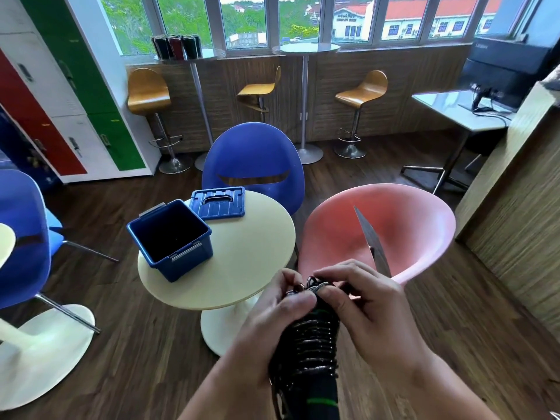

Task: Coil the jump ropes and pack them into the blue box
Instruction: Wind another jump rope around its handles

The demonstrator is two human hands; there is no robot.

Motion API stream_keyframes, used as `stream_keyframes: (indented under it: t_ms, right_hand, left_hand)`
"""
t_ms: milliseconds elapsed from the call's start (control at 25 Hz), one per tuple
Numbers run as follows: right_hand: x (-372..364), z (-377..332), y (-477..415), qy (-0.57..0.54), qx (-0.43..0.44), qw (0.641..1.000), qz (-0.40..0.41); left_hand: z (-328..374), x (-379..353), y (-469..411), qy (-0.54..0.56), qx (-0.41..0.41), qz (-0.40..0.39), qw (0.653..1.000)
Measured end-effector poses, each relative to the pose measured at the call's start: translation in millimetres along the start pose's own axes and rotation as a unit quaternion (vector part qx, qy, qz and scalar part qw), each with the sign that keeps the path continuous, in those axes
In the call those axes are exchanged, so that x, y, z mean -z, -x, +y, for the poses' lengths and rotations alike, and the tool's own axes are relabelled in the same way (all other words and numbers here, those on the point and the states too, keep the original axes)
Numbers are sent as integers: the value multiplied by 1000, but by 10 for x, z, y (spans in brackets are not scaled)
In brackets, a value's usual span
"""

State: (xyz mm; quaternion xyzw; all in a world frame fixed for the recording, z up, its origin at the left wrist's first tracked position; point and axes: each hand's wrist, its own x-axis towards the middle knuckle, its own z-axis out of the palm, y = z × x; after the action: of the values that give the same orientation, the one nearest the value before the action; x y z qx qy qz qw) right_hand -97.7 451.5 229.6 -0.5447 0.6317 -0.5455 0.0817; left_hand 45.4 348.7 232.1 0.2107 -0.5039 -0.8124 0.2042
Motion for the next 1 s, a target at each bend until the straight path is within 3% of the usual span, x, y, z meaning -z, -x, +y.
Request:
stream_keyframes:
  t_ms: [120,280,400,520,760,1000]
  right_hand:
    - [9,-10,-7,29,-6,999,-21]
    - [31,-22,-42,39,23,998,-37]
    - [97,28,-27,5,-4,999,-32]
    - [80,87,16,16,-25,999,-18]
    - [-122,113,98,45,-41,997,46]
    - [-197,108,159,-138,-93,986,-3]
  left_hand:
    - [79,53,104,13,-13,-75,997]
    - [22,98,75,19,4,-98,995]
    - [3,106,74,-16,-1,-101,995]
    - [-52,35,97,-107,-22,-21,994]
    - [-247,-126,107,-60,-51,70,994]
    - [-196,-83,15,-29,-96,151,983]
